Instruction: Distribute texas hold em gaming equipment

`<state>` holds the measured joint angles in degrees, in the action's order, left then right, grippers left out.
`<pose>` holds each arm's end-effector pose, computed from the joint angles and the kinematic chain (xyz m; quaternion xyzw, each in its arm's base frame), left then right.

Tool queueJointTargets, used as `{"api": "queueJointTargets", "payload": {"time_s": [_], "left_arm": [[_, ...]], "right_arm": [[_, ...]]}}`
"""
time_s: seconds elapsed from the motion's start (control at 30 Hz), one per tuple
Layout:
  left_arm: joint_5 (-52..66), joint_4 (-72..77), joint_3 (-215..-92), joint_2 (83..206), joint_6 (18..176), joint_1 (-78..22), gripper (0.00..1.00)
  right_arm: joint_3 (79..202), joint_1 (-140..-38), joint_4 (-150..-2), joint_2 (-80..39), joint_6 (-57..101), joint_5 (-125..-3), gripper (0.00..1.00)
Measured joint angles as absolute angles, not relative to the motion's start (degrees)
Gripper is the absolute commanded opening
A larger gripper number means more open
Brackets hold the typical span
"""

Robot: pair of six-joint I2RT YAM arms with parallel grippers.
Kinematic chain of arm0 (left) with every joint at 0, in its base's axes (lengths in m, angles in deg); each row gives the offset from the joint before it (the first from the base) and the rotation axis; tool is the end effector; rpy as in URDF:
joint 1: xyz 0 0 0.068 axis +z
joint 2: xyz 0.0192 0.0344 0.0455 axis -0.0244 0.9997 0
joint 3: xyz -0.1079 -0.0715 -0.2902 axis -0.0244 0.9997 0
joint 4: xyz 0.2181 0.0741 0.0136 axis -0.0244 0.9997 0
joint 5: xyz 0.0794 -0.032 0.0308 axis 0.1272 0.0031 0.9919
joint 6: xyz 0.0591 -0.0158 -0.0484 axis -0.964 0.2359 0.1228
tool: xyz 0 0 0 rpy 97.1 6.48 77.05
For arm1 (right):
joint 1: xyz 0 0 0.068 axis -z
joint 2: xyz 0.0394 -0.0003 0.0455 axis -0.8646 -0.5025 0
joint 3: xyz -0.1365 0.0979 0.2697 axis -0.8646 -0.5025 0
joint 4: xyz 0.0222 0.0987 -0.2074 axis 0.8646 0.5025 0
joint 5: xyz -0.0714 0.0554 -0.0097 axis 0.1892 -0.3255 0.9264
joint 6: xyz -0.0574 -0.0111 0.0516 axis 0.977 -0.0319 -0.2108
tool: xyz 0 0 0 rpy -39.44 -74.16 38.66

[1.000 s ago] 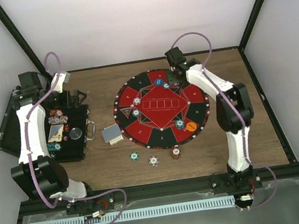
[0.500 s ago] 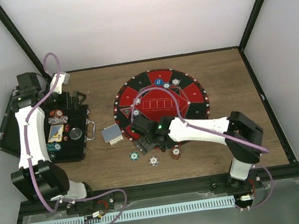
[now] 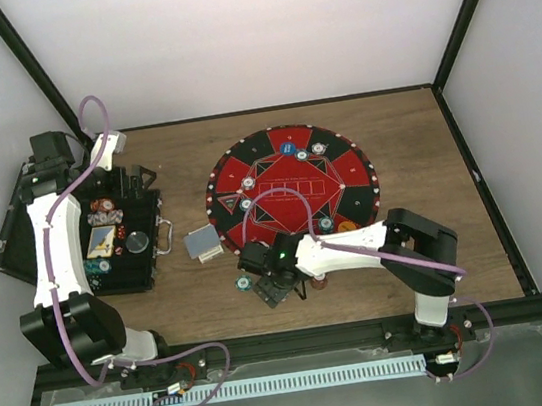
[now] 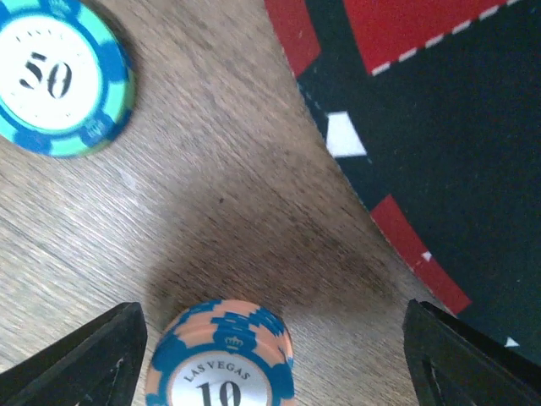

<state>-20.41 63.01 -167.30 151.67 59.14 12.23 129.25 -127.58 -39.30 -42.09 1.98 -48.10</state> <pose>0.2628 0.0239 0.3885 0.1914 0.8920 -0.1742 0.3705 0.1316 0.2975 0.1964 -0.3378 0.9305 0.0454 0.1344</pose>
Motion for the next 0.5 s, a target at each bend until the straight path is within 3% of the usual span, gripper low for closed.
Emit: {"api": "queueJointTargets", "payload": {"time_s": [0.37,0.5], "left_arm": [[-21.04,62.97,-167.28,150.84,59.14,12.23,1.0],[-21.11,62.97,-167.28,150.84,59.14,12.23,1.0]], "right_arm": [[126.89,-128.47,-39.8,-41.96,0.69,-49.85,0.75],[126.85,-129.19,-39.85,-41.96,0.3,-49.68,0.67]]}}
